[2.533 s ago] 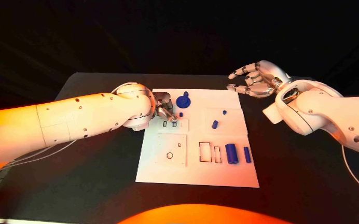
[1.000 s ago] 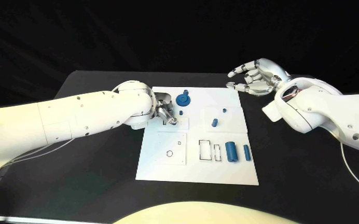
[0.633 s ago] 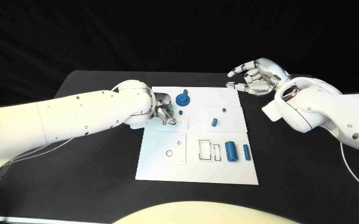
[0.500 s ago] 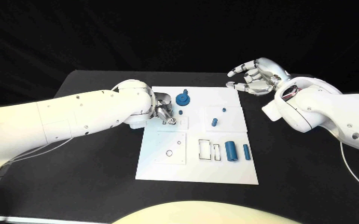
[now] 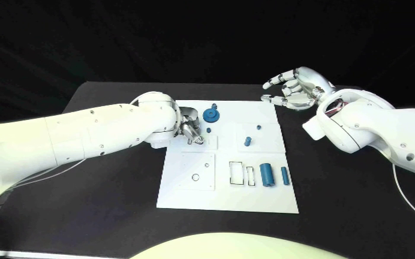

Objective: Assemble the parts on the task board

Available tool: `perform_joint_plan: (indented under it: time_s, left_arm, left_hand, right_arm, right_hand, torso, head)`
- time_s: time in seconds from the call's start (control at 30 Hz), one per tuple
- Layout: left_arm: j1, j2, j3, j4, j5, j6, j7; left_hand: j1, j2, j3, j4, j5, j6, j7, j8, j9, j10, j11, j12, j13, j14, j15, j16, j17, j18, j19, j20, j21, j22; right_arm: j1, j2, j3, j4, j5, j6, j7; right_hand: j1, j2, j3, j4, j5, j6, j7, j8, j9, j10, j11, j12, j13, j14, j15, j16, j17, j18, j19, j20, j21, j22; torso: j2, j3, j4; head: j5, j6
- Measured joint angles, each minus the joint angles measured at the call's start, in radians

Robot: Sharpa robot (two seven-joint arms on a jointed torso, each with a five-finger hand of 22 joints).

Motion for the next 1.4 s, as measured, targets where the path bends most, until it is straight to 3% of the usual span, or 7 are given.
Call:
perform_joint_plan:
  time_s: [0.33, 0.8, 1.4]
  left_arm:
    - [0.002, 0.013, 0.001, -0.014, 0.011, 0.009, -0.007]
    - [0.004, 0.027, 0.002, -0.028, 0.019, 0.019, -0.014]
    - [0.004, 0.031, 0.002, -0.036, 0.022, 0.023, -0.014]
  left_hand:
    - [-0.009, 0.009, 0.0, 0.0, -0.001, 0.006, -0.003, 0.009, 0.003, 0.005, -0.002, 0.0, 0.0, 0.004, -0.004, 0.0, 0.0, 0.0, 0.0, 0.0, 0.0, 0.001]
    - [-0.045, 0.045, 0.018, -0.019, -0.017, 0.013, -0.006, 0.005, 0.008, 0.011, -0.004, 0.0, -0.005, 0.004, -0.004, 0.0, 0.0, 0.0, 0.002, -0.002, 0.0, 0.006]
    - [-0.059, 0.059, 0.012, -0.026, -0.022, 0.02, -0.006, 0.005, 0.014, 0.027, -0.01, 0.011, 0.015, 0.002, -0.006, 0.0, 0.0, 0.0, 0.003, -0.004, 0.0, 0.012]
  right_arm:
    - [0.0, 0.001, 0.0, -0.001, 0.0, 0.001, 0.0]
    - [0.0, 0.003, 0.0, -0.003, -0.001, 0.003, 0.0]
    - [0.0, 0.003, 0.0, -0.003, -0.001, 0.004, -0.001]
  right_hand:
    - [0.0, 0.0, 0.0, 0.0, 0.0, 0.0, 0.0, 0.0, 0.0, 0.0, 0.0, 0.0, 0.0, 0.0, 0.0, 0.0, 0.0, 0.0, 0.0, 0.0, 0.0, 0.0]
    - [0.0, 0.0, 0.0, 0.0, 0.0, 0.0, 0.0, 0.0, 0.0, 0.0, 0.0, 0.0, 0.0, 0.0, 0.0, 0.0, 0.0, 0.0, 0.0, 0.0, 0.0, 0.0]
    - [0.0, 0.0, 0.0, 0.0, 0.0, 0.0, 0.0, 0.0, 0.0, 0.0, 0.0, 0.0, -0.001, 0.0, 0.0, 0.0, 0.0, 0.0, 0.0, 0.0, 0.0, 0.0]
  torso:
    - [0.0, 0.0001, 0.0004]
    - [0.001, -0.0006, 0.0006]
    - [0.0, -0.0007, 0.0011]
  head:
    - [-0.001, -0.001]
    - [-0.003, -0.004]
    - [-0.005, -0.007]
